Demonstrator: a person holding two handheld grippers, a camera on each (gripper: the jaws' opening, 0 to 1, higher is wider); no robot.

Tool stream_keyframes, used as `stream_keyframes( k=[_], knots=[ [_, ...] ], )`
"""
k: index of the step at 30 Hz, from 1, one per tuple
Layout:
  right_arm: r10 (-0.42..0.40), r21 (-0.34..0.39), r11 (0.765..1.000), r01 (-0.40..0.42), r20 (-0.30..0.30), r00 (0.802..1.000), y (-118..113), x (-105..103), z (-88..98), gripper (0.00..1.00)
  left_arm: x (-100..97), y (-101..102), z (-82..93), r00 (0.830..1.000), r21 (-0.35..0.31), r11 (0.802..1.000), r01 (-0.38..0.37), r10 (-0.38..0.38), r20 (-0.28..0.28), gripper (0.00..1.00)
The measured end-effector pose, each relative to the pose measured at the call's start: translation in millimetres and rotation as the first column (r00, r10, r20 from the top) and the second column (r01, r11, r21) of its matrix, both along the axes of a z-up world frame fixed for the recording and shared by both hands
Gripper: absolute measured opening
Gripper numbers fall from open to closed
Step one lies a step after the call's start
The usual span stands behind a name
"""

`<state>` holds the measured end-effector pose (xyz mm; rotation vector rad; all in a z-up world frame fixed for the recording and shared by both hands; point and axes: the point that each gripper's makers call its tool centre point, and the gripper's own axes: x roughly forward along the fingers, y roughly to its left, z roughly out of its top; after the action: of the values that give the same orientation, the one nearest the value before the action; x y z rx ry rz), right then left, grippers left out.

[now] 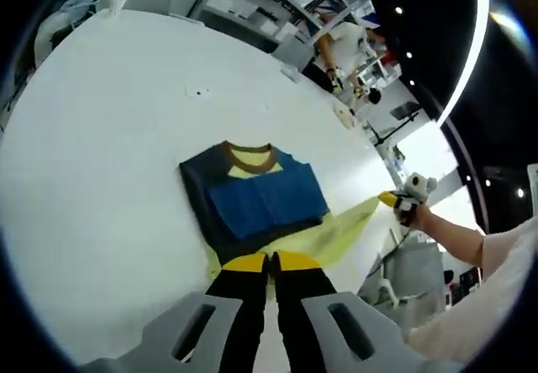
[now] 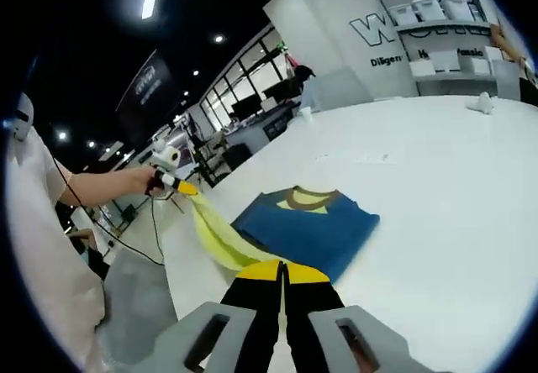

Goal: Fold the garment on the visible template until the final outline fits inside the template.

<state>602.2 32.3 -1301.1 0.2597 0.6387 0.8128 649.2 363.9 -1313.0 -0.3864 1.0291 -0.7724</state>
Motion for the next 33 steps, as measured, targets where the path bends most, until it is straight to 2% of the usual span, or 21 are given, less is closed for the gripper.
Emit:
stream_keyframes(
  k=[9,20,33],
  knots=[
    [-0.050,0.011,0.999,0.050,-0.003,0.999,-8.9,44.0,-5.6,0.00,44.6,-6.8,-5.2,0.999,-0.021,0.999,-0.032,0.032,-0.008,0.04],
    [-0.071,-0.008,0.997,0.071,-0.009,0.997,-13.7,95.7,-13.6,0.00,74.8,-14.5,-11.9,0.997,-0.030,0.997,-0.067,0.066,-0.032,0.04],
    [-0.112,-0.036,0.993,0.110,-0.053,0.992,-18.8,143.2,-40.7,0.00,115.4,-16.2,-33.0,0.992,-0.009,0.994,-0.110,0.109,-0.066,0.04]
  ],
)
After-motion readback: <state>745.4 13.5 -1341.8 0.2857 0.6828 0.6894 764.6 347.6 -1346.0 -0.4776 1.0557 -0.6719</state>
